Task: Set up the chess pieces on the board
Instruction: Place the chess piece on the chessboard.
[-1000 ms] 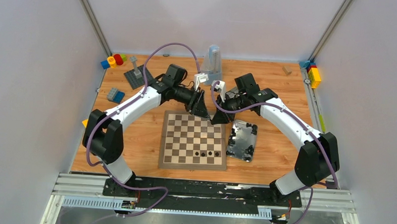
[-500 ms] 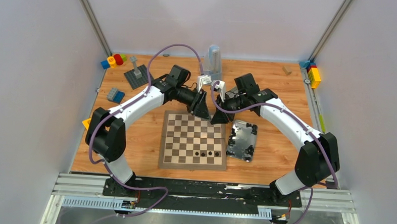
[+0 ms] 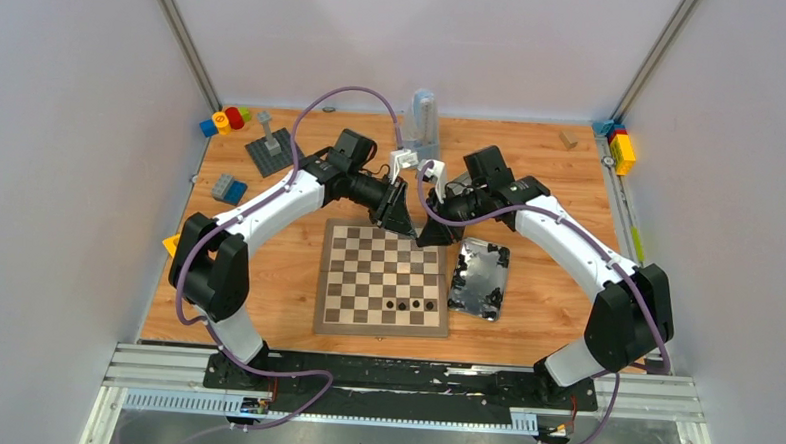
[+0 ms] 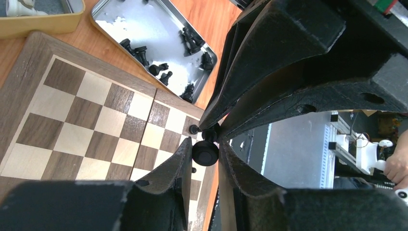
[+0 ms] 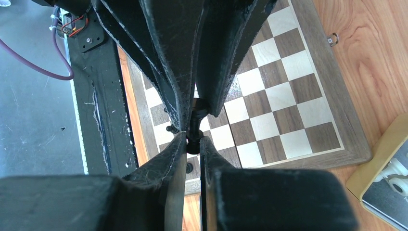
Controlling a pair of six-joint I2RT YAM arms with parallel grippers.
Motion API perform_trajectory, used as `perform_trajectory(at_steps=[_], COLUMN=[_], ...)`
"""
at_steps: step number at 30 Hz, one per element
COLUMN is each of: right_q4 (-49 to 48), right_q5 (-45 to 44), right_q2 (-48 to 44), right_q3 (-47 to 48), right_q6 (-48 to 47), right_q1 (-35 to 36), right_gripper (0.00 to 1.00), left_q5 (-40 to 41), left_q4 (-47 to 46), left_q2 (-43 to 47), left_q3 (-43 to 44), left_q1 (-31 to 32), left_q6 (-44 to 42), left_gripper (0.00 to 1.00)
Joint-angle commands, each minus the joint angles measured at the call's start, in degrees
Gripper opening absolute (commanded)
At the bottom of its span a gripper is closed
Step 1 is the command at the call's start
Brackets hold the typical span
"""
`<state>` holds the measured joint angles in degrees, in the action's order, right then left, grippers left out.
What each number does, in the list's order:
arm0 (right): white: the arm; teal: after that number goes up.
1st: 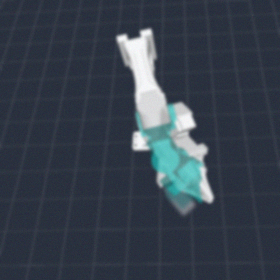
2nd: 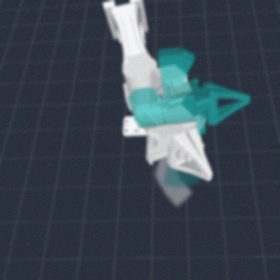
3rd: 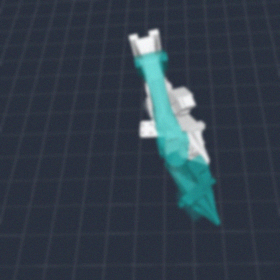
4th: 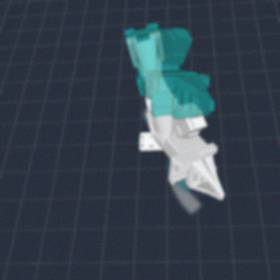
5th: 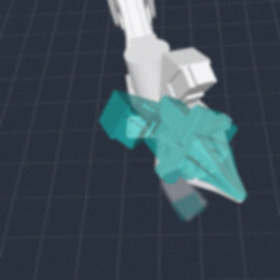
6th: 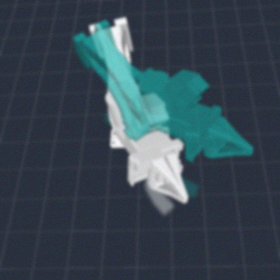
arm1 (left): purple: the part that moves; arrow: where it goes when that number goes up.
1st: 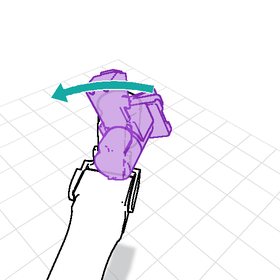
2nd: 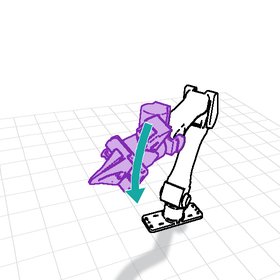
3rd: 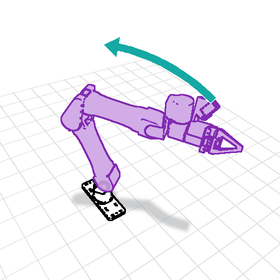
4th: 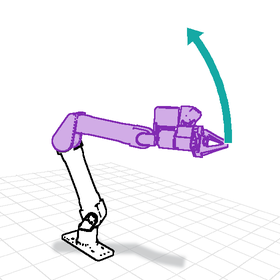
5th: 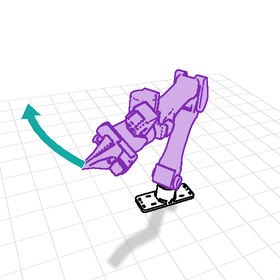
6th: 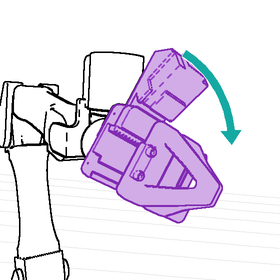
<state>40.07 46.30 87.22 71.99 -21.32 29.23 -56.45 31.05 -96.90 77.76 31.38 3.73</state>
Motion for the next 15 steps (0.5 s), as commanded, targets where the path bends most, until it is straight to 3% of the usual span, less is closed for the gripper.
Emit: perform_trajectory(at_steps=[1,5,8,11,15], right_q4=[-2.06,-1.84,-1.86,-2.39,-5.02], right_q5=[-2.19,-3.44,-3.27,-1.28,3.83], right_q2=[-1.68,-1.87,-2.35,-2.61,-3.13], right_q3=[0.43,1.74,2.33,2.19,1.63], right_q6=[-1.34,-1.31,-0.46,1.46,5.77], right_q1=[0.11,0.03,-0.26,-1.15,-4.21], right_gripper=[0.03,0.11,0.32,0.47,0.55], left_q5=[-1.61,-1.22,-1.01,-0.82,-1.40], left_q4=[2.31,1.10,-3.23,-13.02,-23.76], left_q2=[0.94,3.03,6.03,9.96,13.86], left_q3=[1.47,-0.66,-3.44,-8.76,-14.24], left_q1=[0.37,0.39,0.31,-0.14,-1.17], left_q6=[-2.66,-3.08,1.30,6.84,14.29], left_gripper=[0.17,0.10,0.00,0.00,0.00])
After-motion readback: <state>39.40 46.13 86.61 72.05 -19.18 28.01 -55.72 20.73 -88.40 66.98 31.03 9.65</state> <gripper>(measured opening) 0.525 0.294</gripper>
